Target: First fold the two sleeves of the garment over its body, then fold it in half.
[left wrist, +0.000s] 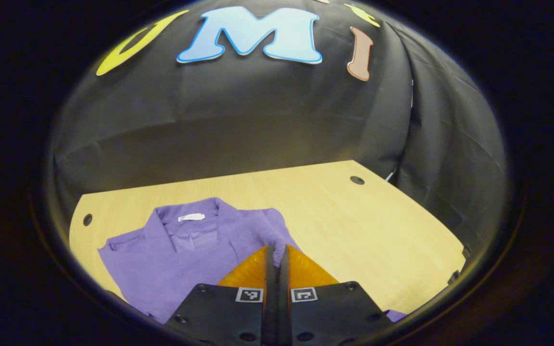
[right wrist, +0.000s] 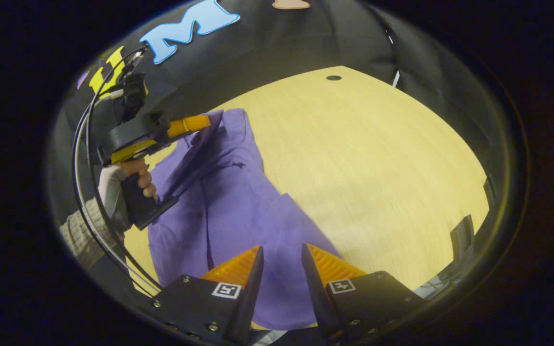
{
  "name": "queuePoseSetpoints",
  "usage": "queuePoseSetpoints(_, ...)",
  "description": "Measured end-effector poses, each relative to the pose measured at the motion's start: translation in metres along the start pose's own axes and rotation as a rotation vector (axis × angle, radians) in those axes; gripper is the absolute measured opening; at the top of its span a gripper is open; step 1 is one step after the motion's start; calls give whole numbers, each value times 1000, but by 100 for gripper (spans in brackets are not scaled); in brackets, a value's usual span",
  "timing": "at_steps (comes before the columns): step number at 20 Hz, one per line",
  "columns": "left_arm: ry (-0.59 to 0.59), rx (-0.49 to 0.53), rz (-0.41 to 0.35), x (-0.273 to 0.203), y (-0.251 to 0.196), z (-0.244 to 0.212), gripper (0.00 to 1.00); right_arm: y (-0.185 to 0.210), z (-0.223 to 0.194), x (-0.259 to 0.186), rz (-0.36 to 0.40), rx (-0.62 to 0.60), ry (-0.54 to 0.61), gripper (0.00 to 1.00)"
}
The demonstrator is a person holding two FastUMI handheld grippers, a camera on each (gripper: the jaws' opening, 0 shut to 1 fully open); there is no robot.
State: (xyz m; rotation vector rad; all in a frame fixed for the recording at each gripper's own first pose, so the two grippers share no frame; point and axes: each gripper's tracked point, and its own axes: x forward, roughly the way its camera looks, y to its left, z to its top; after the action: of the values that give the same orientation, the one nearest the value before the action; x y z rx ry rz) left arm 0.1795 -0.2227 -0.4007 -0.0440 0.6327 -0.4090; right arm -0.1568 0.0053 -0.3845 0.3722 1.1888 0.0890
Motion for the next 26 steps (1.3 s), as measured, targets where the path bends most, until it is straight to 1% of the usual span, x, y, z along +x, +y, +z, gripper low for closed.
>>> queuePoseSetpoints(2, 29, 4, 6, 4, 2, -10, 6, -2, -7, 2, -7, 1, 22, 51)
queuePoseSetpoints(3, 37, -7, -11, 4, -1, -12, 8, 1, -9, 1, 5, 4, 33, 51)
queuePoseSetpoints(4, 44, -12, -14, 2, -3, -14, 15, 2, -11, 2, 3, 1, 38, 55)
queuePoseSetpoints(5, 46, -10, -4, -1, 0, -14, 20, -1, -12, 3, -2, -7, 41, 63)
queuePoseSetpoints(6, 45, -10, -7, -2, 1, -14, 23, 0, -14, 6, -4, -13, 45, 64)
queuePoseSetpoints(7, 41, -10, -14, -4, 0, -13, 44, 1, -14, 10, -6, -19, 46, 67)
queuePoseSetpoints(8, 38, -6, -9, -4, 1, -11, 65, 3, -14, 17, -14, -25, 50, 68)
queuePoseSetpoints(9, 31, -3, 3, -7, 5, -9, 70, 1, -13, 19, -25, -32, 53, 68)
queuePoseSetpoints(10, 28, -4, 5, -8, 7, -8, 75, 0, -14, 19, -28, -36, 55, 62)
queuePoseSetpoints(11, 28, -6, 10, -10, 9, -9, 82, -1, -10, 21, -37, -41, 63, 66)
queuePoseSetpoints(12, 29, -12, 10, -14, 10, -8, 92, 0, -15, 23, -43, -48, 70, 100)
queuePoseSetpoints(13, 36, -19, 11, -18, 11, -10, 94, 1, -15, 26, -45, -54, 77, 97)
queuePoseSetpoints(14, 44, -27, 13, -23, 14, -12, 94, 3, -15, 31, -50, -62, 86, 97)
queuePoseSetpoints(15, 57, -34, 18, -28, 17, -15, 96, 6, -15, 36, -54, -69, 94, 97)
queuePoseSetpoints(16, 60, -37, 24, -32, 21, -17, 97, 10, -17, 43, -58, -75, 103, 97)
queuePoseSetpoints(17, 59, -37, 32, -38, 26, -17, 94, 9, -18, 47, -63, -82, 112, 97)
queuePoseSetpoints(22, 59, -53, 75, -76, 55, -27, 94, 12, -28, 59, -83, -123, 155, 98)
queuePoseSetpoints(26, 73, -104, 116, -116, 76, -48, 95, 11, -33, 63, -104, -158, 187, 98)
